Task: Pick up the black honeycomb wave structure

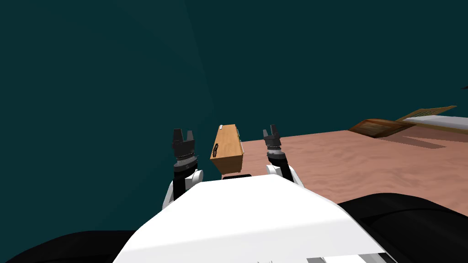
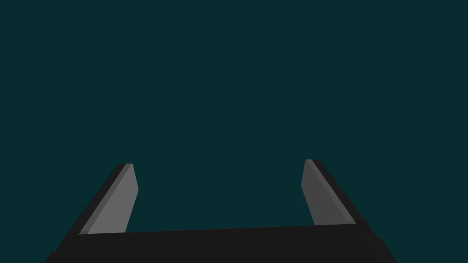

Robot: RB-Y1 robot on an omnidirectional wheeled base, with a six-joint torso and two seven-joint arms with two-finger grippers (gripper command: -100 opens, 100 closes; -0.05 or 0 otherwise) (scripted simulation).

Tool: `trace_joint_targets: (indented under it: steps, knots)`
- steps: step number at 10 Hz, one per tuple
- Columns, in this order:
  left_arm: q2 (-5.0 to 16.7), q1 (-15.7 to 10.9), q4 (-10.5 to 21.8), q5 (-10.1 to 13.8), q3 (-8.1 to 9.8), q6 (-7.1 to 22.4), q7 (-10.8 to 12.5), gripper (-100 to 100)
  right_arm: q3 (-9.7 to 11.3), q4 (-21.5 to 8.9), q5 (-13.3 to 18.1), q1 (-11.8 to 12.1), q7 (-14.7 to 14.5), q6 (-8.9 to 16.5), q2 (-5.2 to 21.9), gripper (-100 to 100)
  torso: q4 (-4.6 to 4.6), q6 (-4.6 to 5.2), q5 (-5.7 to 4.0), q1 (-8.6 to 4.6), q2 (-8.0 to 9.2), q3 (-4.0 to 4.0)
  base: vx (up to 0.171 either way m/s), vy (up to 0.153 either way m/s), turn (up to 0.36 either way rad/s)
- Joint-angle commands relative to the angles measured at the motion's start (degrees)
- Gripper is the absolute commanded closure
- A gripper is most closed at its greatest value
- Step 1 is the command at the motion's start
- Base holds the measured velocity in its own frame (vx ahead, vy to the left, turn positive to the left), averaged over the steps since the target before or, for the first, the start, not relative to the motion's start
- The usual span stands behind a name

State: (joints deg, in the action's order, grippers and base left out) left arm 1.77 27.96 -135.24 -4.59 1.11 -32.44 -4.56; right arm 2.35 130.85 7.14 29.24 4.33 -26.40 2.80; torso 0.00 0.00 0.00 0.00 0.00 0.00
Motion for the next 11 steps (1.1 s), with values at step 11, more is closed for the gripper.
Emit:
trace_joint_targets:
  steps: [11]
  knots:
    - [17.95, -1.9, 12.65, -1.28, 5.29, 9.85, 2.23, -100, 0.02, 0.0, 0.0, 0.01, 0.0, 0.0, -0.02, 0, -0.03, 0.0, -0.22, -0.95, -0.14, -0.07, -0.004, -0.197, 0.025]
